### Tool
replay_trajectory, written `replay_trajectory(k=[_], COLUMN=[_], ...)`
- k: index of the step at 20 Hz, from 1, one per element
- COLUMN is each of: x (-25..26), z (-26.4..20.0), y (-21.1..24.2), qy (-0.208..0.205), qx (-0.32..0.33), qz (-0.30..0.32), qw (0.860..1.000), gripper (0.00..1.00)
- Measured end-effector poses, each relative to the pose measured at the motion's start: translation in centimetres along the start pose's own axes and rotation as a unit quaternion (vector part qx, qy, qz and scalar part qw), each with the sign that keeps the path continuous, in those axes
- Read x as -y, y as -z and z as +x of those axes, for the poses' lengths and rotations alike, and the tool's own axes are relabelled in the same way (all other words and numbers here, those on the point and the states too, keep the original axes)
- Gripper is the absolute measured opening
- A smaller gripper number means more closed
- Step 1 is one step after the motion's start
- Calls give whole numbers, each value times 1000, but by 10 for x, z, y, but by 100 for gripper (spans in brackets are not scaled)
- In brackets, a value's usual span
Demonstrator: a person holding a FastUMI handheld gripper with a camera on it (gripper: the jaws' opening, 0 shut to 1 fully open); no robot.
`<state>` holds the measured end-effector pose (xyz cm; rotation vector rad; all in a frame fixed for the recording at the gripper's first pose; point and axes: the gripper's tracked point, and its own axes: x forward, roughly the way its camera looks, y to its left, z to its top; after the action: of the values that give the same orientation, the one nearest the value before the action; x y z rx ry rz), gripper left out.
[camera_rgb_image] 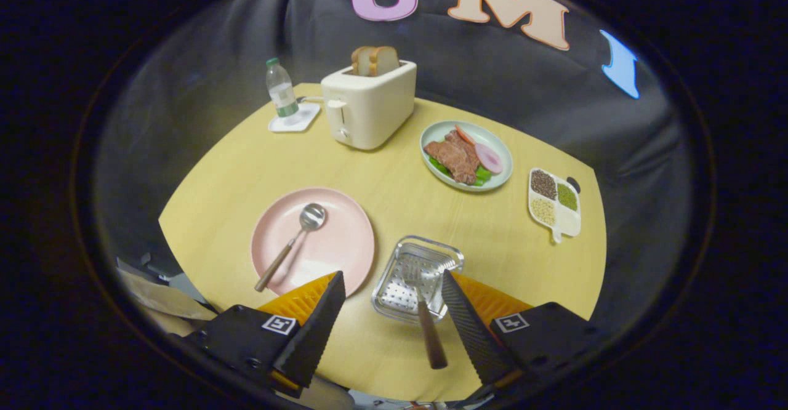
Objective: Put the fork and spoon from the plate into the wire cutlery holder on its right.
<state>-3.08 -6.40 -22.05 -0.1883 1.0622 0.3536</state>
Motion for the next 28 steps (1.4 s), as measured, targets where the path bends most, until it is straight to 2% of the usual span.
replay_trajectory(k=[6, 12, 15, 18, 26, 28], x=[-50, -78, -98, -117, -141, -147], z=[1, 18, 30, 46, 83, 89], y=[-9, -2, 0, 8, 47, 53], qy=[17, 55, 57, 55, 68, 66], qx=[86, 127, 146, 142, 79, 68], qz=[31, 86, 114, 118, 100, 94], qw=[996, 987, 981, 981, 990, 991], gripper=[100, 100, 100, 100, 100, 85])
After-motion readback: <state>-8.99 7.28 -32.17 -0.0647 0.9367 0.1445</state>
